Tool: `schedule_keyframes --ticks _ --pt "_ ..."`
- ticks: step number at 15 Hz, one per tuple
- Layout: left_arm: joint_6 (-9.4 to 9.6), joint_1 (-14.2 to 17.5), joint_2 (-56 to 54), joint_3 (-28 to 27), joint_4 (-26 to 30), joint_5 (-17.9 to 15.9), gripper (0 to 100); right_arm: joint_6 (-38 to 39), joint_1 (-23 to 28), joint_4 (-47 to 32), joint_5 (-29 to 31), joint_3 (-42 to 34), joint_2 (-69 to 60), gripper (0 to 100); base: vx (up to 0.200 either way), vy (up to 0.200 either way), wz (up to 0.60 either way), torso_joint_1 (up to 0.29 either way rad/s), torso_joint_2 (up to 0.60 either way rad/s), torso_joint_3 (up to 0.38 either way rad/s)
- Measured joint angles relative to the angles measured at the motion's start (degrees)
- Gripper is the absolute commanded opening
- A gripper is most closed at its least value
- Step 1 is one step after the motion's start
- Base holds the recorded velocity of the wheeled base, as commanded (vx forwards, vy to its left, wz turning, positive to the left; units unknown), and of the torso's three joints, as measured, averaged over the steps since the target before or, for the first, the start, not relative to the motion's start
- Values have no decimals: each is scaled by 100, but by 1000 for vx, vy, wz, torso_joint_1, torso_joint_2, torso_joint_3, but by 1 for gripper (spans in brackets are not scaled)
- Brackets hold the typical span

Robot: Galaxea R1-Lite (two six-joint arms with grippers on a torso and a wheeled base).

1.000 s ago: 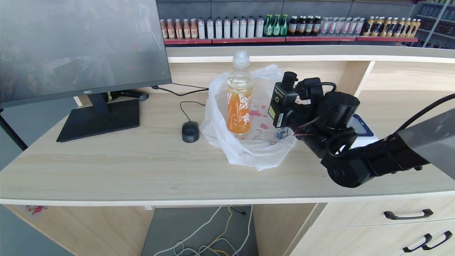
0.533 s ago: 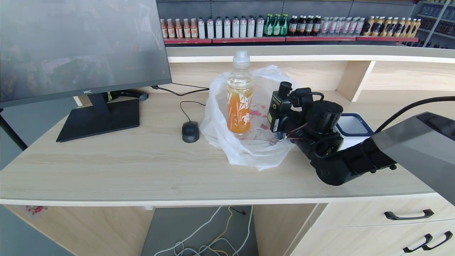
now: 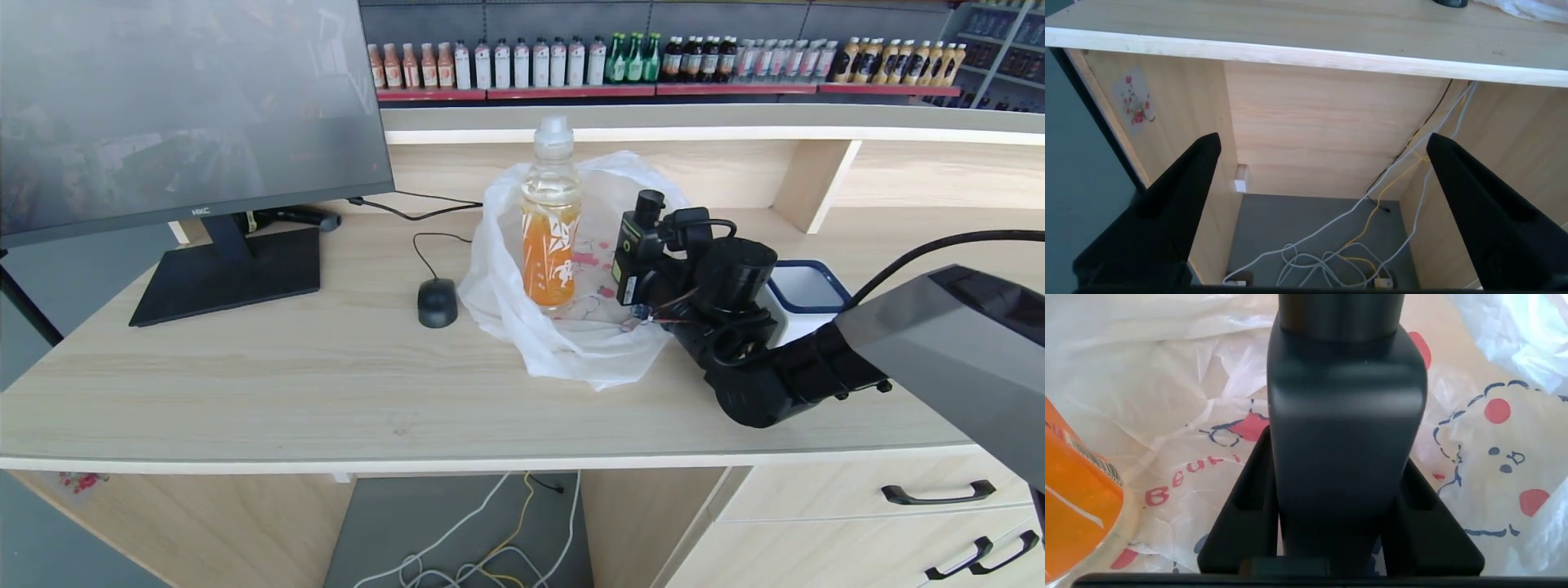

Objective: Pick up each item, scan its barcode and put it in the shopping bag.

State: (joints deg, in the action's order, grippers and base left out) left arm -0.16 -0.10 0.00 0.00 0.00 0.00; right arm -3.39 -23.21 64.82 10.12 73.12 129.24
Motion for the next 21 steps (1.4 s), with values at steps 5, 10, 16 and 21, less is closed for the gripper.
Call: schedule_keyframes --ticks 5,10,16,21 --pt "0 2 0 0 0 0 100 -2 -22 55 15 -11 50 0 0 0 0 0 0 0" --pt "2 -1 0 0 0 0 100 17 -27 84 143 -13 57 100 0 0 0 0 0 0" --pt "0 5 0 0 0 0 100 72 -44 232 171 -13 55 100 0 0 0 0 0 0" --pt "0 0 0 0 0 0 100 50 -93 550 241 -24 24 100 0 0 0 0 0 0"
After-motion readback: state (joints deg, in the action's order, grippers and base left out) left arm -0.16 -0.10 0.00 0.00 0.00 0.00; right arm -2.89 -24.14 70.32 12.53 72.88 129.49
